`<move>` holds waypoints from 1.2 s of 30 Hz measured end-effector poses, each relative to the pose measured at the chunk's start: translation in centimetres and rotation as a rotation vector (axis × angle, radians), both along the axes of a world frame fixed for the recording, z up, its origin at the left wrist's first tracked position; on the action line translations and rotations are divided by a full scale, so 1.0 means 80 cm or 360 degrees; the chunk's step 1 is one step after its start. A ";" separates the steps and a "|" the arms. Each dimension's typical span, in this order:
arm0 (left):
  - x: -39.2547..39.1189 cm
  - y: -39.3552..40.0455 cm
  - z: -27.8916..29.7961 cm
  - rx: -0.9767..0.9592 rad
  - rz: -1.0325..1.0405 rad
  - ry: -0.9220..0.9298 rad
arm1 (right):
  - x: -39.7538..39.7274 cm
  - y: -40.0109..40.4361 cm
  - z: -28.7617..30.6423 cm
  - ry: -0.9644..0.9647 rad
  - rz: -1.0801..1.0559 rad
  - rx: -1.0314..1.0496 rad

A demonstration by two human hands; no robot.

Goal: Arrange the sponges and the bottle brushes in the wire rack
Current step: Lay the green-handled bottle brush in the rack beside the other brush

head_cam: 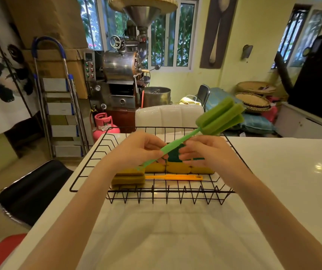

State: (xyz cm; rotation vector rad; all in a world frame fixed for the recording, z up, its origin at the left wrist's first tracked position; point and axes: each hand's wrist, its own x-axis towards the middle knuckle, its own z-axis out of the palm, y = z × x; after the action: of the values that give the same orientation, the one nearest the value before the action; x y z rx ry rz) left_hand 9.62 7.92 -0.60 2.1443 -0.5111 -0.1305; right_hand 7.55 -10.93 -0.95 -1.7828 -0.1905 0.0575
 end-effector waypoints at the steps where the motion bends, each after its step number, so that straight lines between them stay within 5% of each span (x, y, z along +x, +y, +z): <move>1: 0.003 0.004 -0.001 0.0071 0.0024 -0.0037 | -0.003 -0.007 0.005 0.0021 0.0076 -0.0189; 5: 0.010 0.024 -0.004 0.0302 0.0022 0.0003 | -0.019 -0.040 0.029 -0.0521 0.0141 -0.0389; 9: 0.012 0.026 -0.007 0.0453 -0.0079 0.0079 | -0.013 -0.056 0.028 -0.1080 0.0140 -0.1333; 12: 0.011 0.024 -0.010 0.0512 -0.0148 0.0120 | 0.009 -0.057 0.004 -0.0723 0.0276 -0.1597; 18: 0.010 0.011 -0.022 0.0750 -0.0259 0.0145 | 0.031 -0.067 -0.021 -0.0251 0.0410 -0.1483; 36: 0.006 -0.023 -0.034 0.1044 -0.0340 0.0384 | 0.035 -0.051 -0.041 -0.0071 0.0530 -0.1539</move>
State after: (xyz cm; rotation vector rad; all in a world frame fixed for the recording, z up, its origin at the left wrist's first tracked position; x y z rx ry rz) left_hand 10.13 6.05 -3.32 2.6456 -0.6104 -0.7565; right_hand 10.37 -15.01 -4.20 -2.6945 -0.5591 0.4043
